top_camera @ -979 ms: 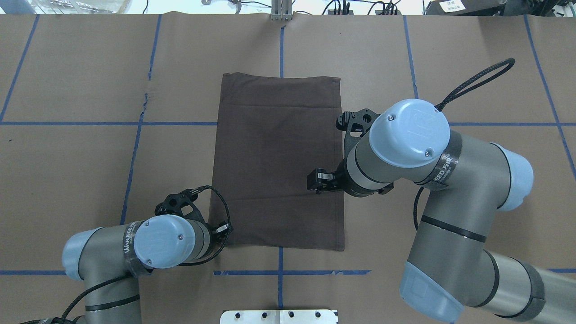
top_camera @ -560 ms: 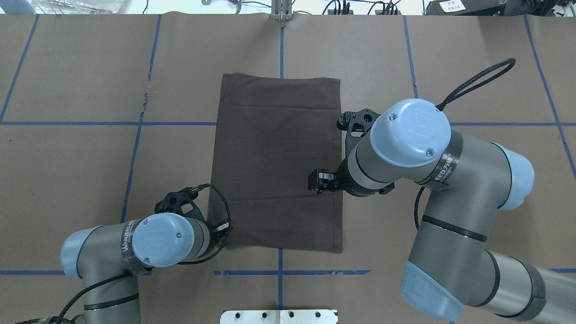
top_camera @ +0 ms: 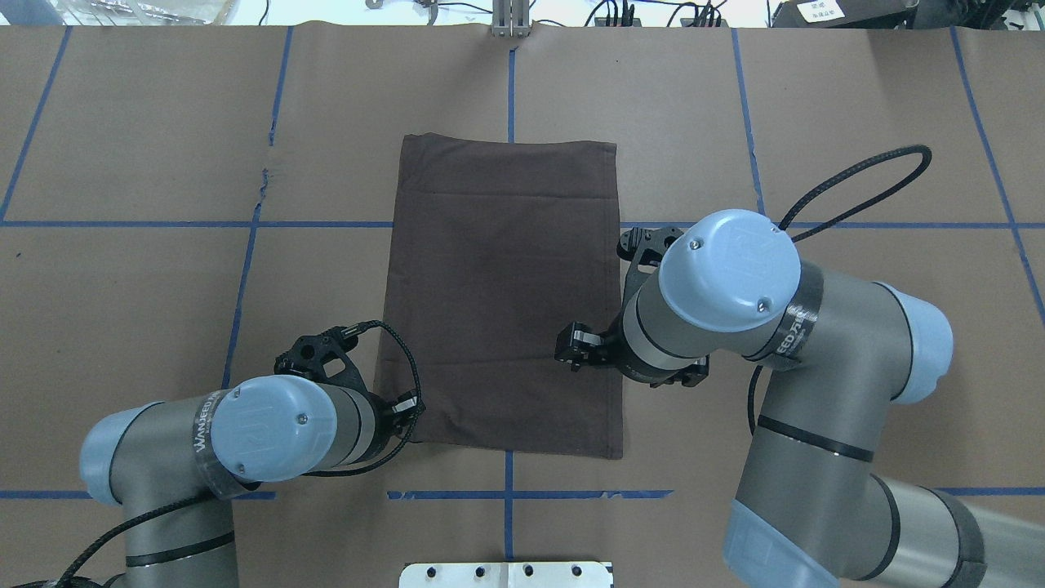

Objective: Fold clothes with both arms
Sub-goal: 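Move the left gripper to one near shirt corner while the right takes the other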

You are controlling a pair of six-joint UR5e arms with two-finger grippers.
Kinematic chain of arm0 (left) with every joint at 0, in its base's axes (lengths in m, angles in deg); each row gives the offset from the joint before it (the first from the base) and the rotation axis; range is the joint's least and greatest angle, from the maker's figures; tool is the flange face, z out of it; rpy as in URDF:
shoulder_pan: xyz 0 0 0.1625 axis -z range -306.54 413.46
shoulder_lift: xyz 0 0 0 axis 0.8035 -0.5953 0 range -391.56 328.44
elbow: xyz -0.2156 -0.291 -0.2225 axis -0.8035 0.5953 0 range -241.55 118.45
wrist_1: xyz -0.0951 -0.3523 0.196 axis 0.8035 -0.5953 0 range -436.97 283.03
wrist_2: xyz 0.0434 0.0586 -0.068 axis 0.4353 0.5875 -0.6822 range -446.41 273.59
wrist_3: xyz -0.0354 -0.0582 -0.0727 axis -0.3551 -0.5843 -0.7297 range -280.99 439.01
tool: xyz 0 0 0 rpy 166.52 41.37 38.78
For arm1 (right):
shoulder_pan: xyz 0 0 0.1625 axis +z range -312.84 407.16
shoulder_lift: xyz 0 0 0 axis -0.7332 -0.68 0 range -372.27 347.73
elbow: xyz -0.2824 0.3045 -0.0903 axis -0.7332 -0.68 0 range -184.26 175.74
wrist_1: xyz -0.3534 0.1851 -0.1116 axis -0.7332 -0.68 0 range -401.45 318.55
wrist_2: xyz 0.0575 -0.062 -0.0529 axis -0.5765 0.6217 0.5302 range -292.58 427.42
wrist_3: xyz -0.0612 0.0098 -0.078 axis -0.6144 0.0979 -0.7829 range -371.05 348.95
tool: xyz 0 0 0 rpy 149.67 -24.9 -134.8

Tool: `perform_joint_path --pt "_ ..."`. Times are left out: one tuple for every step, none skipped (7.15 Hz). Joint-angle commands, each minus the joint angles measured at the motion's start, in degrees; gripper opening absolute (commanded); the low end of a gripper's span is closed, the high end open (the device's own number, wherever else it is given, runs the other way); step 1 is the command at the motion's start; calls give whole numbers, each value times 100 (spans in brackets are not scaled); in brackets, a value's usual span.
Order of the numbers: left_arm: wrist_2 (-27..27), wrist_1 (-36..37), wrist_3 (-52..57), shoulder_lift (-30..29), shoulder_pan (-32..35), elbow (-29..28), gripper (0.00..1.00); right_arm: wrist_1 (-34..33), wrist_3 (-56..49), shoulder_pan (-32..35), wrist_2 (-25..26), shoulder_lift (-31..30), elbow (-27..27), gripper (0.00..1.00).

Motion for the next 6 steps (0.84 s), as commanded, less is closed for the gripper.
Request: perform_joint_path --pt "-5 93 40 3 0 149 0 566 1772 -571 446 -192 -70 100" --pt "-5 93 41 3 0 149 0 622 2563 -738 692 -202 -279 100" --pt "-5 93 41 3 0 149 0 666 2945 -870 1043 -150 -490 100" --pt "-5 93 41 3 0 149 0 745 3175 -933 1194 -132 -710 100" --pt "-5 93 41 3 -9 149 0 1015 3526 -968 1204 -132 -1025 100" --pt "-5 93 41 -6 -9 158 0 1148 3660 -1012 1213 -141 -1263 100"
